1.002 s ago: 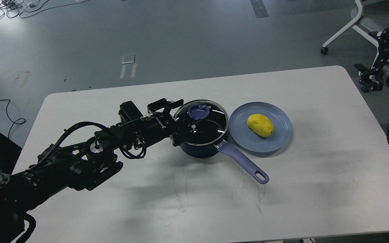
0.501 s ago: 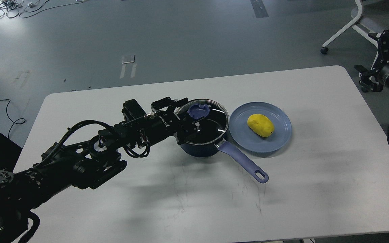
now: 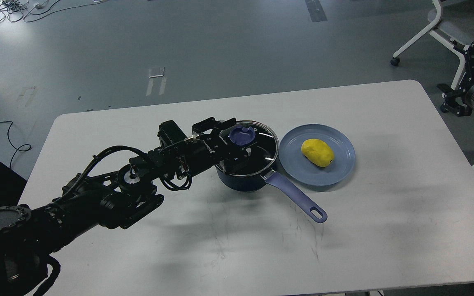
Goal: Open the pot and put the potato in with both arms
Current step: 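Close the left gripper around the purple lid knob, then lift the glass lid off the pot with the left gripper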
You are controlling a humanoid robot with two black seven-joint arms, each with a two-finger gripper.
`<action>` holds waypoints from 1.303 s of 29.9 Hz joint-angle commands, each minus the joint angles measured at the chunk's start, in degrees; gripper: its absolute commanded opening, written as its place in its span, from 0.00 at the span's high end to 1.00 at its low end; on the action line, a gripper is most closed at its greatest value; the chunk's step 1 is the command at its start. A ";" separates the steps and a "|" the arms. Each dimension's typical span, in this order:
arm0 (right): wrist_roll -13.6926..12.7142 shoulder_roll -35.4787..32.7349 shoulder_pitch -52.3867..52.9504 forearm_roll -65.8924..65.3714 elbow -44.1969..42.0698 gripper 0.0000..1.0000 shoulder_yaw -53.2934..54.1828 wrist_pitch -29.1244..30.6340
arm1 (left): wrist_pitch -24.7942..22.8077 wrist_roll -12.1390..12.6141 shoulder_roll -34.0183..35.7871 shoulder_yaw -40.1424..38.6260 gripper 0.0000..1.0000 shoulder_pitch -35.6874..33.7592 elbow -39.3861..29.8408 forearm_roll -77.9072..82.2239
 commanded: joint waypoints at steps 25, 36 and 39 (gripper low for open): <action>0.00 0.27 -0.54 0.00 -2.83 0.00 -0.07 0.09 | 0.00 -0.01 -0.46 1.60 0.52 0.26 1.91 -1.99; 0.00 0.62 -0.63 0.00 -2.75 0.00 -0.15 0.09 | 0.00 -0.01 0.77 1.42 0.57 -1.67 -2.29 -5.23; 0.00 0.62 -0.54 0.00 -2.83 0.00 -0.15 0.09 | 0.00 -0.01 3.49 1.42 0.57 -4.22 -7.39 -9.89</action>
